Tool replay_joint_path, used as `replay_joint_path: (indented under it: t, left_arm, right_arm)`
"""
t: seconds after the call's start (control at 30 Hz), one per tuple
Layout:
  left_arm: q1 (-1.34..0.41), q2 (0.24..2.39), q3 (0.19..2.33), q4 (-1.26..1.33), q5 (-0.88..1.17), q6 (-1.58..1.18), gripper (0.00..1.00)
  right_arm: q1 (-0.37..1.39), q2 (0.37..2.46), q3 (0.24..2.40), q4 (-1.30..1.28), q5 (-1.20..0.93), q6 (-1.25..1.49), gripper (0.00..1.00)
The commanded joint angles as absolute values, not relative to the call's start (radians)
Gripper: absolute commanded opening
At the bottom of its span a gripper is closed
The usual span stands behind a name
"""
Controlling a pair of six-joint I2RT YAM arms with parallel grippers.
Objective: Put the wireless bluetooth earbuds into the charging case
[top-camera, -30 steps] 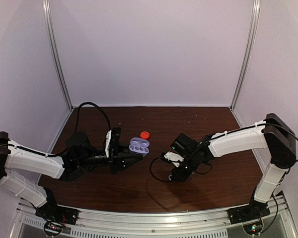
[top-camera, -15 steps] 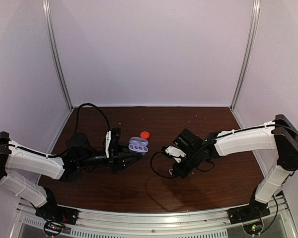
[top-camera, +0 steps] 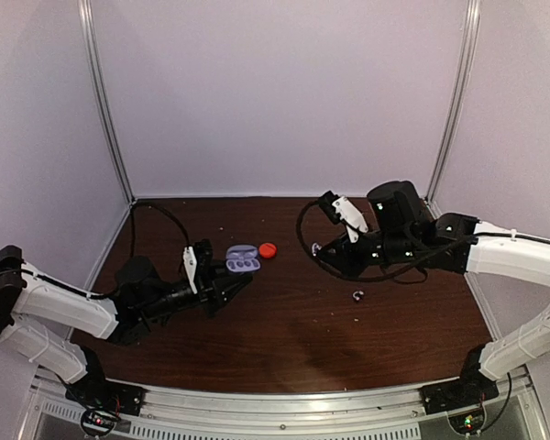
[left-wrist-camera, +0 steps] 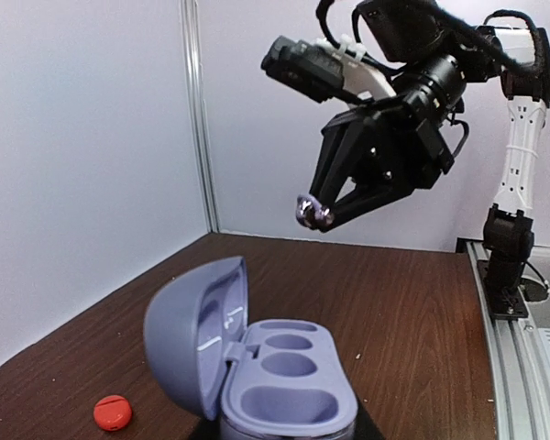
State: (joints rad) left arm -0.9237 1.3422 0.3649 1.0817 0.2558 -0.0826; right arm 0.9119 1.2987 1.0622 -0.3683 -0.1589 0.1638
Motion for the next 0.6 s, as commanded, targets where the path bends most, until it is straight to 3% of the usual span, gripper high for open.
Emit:
replay_joint_path:
  t: [0.0,0.57]
  left_arm:
    - [-0.918,1.373,0.361,1.227,0.182,-0.032,0.00]
    - [-0.920,1.432,0.376,1.308,0.123,-0.046,0.00]
  right_arm:
    - [0.923,1.256,1.107,-0.276,-0.202,0.247,0.06]
    - [1.060,1.470,1.307,-0.228,-0.135,0.328,0.08]
